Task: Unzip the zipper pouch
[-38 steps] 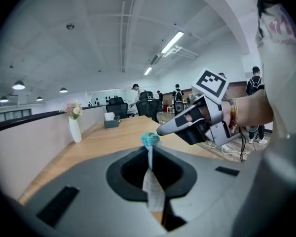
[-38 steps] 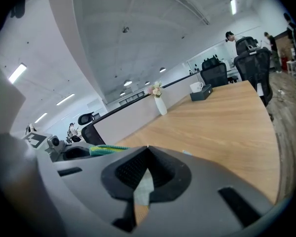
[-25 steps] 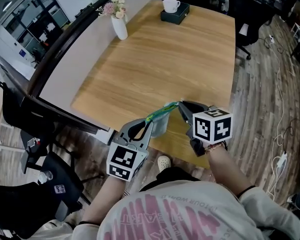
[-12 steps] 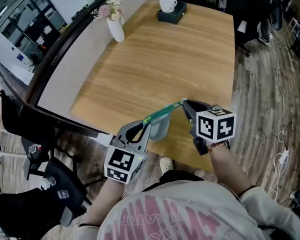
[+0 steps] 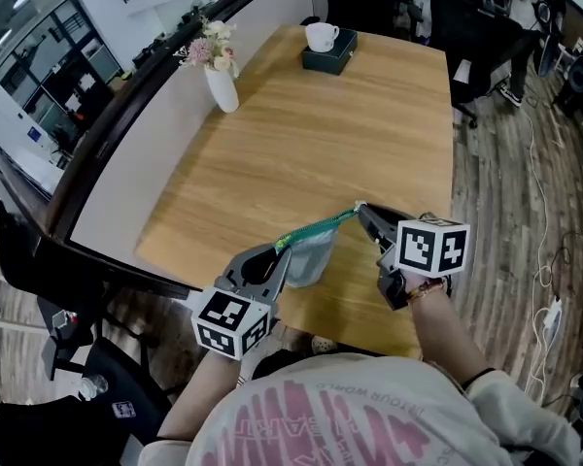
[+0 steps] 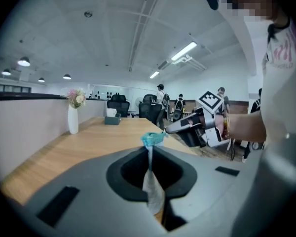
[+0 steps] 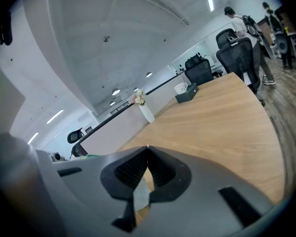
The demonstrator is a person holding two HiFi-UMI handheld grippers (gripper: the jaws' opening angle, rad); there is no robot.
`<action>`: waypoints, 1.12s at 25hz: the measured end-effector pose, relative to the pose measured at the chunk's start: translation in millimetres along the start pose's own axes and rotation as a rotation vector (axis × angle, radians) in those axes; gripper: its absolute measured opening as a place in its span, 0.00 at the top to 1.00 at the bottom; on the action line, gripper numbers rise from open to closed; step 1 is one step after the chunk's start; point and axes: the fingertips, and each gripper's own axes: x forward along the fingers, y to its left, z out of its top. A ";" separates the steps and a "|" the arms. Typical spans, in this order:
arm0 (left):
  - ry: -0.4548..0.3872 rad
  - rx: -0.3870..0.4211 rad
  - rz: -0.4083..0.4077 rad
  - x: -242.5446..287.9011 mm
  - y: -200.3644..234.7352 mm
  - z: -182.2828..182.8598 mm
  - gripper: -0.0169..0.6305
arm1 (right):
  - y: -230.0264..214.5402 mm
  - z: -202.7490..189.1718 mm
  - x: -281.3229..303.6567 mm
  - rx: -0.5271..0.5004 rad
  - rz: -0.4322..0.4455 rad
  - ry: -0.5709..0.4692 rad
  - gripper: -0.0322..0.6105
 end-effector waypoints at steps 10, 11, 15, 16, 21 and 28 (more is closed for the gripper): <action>-0.033 -0.100 0.043 8.8 40.2 -1.3 0.94 | -14.8 33.6 -30.8 0.120 -0.117 -0.225 0.82; -0.031 -0.106 0.039 6.6 45.1 -1.8 0.93 | -10.8 36.0 -32.9 0.113 -0.119 -0.235 0.82; -0.039 -0.153 -0.026 2.6 51.8 -2.6 0.94 | -2.8 32.8 -42.6 0.079 -0.173 -0.253 0.82; -0.038 -0.162 -0.042 1.9 52.5 -3.7 0.94 | 0.4 29.3 -43.9 0.080 -0.183 -0.255 0.82; -0.010 -0.147 -0.106 -6.7 56.7 -3.7 0.94 | 23.1 12.8 -46.1 0.116 -0.246 -0.293 0.84; 0.001 -0.137 -0.166 -29.0 74.0 -14.5 0.94 | 48.4 -20.6 -44.4 0.156 -0.364 -0.320 0.92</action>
